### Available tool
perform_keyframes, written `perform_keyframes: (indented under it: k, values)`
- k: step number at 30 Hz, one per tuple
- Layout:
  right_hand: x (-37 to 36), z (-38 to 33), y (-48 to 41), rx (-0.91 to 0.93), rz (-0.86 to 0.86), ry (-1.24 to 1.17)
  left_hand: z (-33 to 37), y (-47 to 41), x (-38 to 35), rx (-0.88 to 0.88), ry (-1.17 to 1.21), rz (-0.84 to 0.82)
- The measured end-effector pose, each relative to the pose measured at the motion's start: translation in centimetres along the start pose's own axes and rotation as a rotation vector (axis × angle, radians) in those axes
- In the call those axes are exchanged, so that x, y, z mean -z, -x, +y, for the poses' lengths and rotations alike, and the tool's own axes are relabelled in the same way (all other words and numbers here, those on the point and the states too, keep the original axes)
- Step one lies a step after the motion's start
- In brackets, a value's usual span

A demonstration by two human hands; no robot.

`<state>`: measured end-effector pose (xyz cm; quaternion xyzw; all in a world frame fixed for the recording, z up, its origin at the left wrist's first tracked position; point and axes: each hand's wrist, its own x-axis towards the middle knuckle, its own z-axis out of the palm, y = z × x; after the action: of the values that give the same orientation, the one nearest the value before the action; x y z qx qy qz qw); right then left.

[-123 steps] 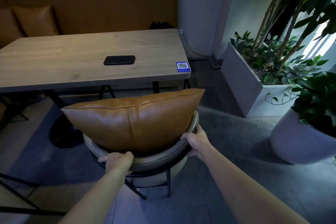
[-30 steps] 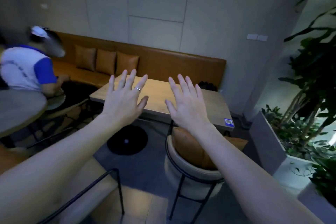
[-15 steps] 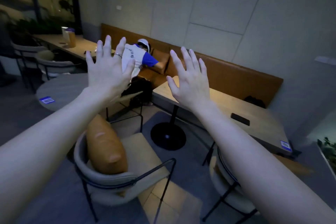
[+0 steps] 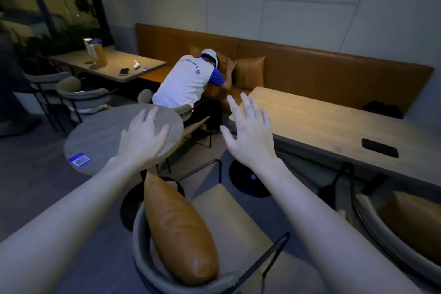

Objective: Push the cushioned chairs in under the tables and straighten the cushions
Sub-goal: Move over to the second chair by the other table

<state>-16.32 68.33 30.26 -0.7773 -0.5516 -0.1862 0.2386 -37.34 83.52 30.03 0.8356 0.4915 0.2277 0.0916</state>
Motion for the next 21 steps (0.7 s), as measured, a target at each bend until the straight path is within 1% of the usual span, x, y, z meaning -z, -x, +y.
perform_keyframes:
  k: [6,8,11,14,16,18,19,21]
  values:
    - [-9.6,-0.8,-2.4,-0.149,-0.083,-0.017,-2.3,-7.7,-6.6,-0.071,-0.011,-0.156]
    - [-11.7,-0.7,-2.3,-0.198,-0.108,0.005,-3.2,-9.6,-8.8,-0.117,-0.001,-0.197]
    - [-14.1,-1.0,-1.1,-0.327,-0.118,0.051,-4.9,-12.0,-12.1,-0.192,0.070,-0.238]
    - [-15.9,-3.0,1.6,-0.503,-0.124,0.117,-7.5,-13.0,-15.5,-0.225,0.187,-0.333]
    - [-16.9,-5.1,4.4,-0.670,-0.132,0.159,-9.7,-12.8,-17.3,-0.272,0.261,-0.392]
    - [-17.5,-7.9,7.9,-0.854,-0.116,0.196,-12.5,-11.6,-18.5,-0.288,0.339,-0.408]
    - [-17.8,-9.4,9.9,-0.937,-0.110,0.227,-14.0,-10.5,-18.9,-0.270,0.373,-0.400]
    - [-18.3,-12.6,13.5,-1.065,-0.106,0.290,-16.7,-8.3,-19.6,-0.157,0.459,-0.386]
